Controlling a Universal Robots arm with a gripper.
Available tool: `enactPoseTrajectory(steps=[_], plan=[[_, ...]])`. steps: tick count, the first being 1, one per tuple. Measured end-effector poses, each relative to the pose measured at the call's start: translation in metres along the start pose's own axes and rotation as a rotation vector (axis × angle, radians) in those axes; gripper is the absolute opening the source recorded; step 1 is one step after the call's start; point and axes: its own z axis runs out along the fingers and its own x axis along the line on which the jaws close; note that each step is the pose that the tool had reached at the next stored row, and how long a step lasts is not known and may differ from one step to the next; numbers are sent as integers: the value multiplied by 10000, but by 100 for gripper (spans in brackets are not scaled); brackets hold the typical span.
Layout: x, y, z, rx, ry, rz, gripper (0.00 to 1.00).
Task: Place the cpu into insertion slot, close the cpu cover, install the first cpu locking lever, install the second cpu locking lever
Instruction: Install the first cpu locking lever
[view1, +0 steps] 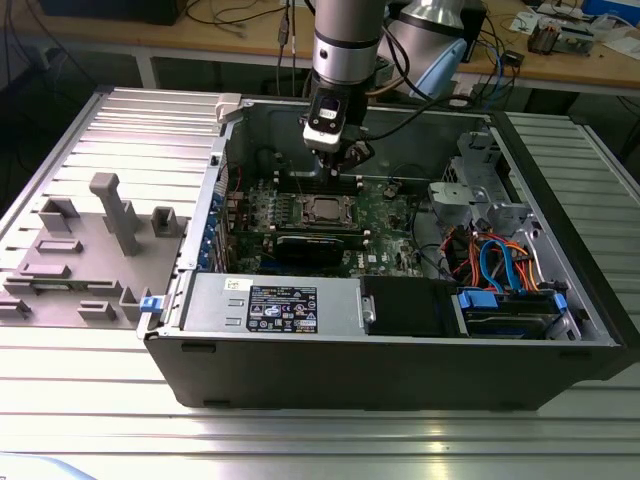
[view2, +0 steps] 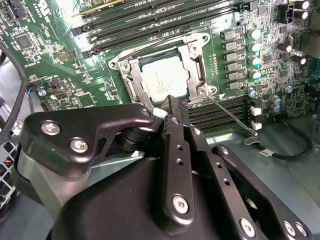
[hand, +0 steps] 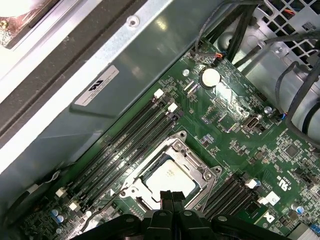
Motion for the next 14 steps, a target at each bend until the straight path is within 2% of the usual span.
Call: enactPoseTrajectory(steps=[10, 14], plan=[[-1, -2, 0, 0, 0, -68, 11], [2, -5, 0, 2, 4, -451, 11]])
